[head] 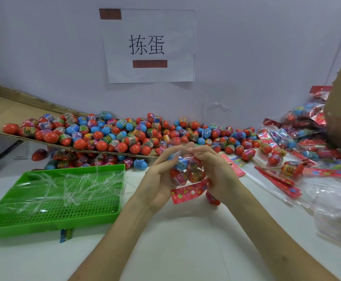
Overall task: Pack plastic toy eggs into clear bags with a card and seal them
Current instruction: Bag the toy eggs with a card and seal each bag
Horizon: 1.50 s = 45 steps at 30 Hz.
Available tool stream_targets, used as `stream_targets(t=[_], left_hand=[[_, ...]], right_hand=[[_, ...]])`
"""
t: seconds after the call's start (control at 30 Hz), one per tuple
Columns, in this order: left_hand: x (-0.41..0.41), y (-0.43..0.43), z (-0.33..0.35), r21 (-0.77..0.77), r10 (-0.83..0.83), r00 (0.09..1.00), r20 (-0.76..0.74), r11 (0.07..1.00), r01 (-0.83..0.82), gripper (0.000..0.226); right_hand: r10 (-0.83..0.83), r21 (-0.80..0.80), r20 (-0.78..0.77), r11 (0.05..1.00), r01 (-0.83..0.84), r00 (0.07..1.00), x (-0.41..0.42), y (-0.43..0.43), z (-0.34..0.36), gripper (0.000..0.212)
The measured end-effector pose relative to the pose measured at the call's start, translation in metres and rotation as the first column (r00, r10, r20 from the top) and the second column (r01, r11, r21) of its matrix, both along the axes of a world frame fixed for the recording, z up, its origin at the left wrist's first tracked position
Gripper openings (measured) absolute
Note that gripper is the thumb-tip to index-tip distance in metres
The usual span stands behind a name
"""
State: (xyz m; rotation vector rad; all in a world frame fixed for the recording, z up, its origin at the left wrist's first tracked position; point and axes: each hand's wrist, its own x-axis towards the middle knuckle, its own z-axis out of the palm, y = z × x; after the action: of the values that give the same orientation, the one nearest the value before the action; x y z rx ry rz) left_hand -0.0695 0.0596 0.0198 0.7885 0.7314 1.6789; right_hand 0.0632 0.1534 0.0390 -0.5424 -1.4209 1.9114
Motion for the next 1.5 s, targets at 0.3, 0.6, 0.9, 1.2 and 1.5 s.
stream_targets(t=[0.3,0.6,0.9,1.2,1.5], left_hand=[[0.002,-0.004,0.003,0.060,-0.087,0.996,-0.034,0.994,0.088,0.026],[0.000,-0.005,0.007,0.061,-0.114,0.991,0.070,0.992,0.110,0.031],[0.003,-0.010,0.015,0.074,-0.160,0.981,0.111,0.986,0.152,0.036],[0.010,-0.012,0.020,0.130,-0.208,0.953,0.220,0.974,0.183,0.041],[0.013,-0.010,0.019,0.126,-0.193,0.944,0.266,0.978,0.164,0.043]], right_hand=[[0.021,-0.228,-0.123,0.972,-0.049,0.992,-0.001,0.001,-0.003,0.027],[0.128,-0.136,-0.150,0.979,-0.149,0.980,0.006,0.010,-0.004,0.027],[0.349,-0.029,-0.243,0.930,-0.366,0.905,0.010,0.022,-0.005,0.019],[0.413,0.065,-0.296,0.908,-0.413,0.861,0.009,0.023,-0.001,0.019],[0.385,0.080,-0.331,0.921,-0.381,0.861,0.008,0.023,0.000,0.030]])
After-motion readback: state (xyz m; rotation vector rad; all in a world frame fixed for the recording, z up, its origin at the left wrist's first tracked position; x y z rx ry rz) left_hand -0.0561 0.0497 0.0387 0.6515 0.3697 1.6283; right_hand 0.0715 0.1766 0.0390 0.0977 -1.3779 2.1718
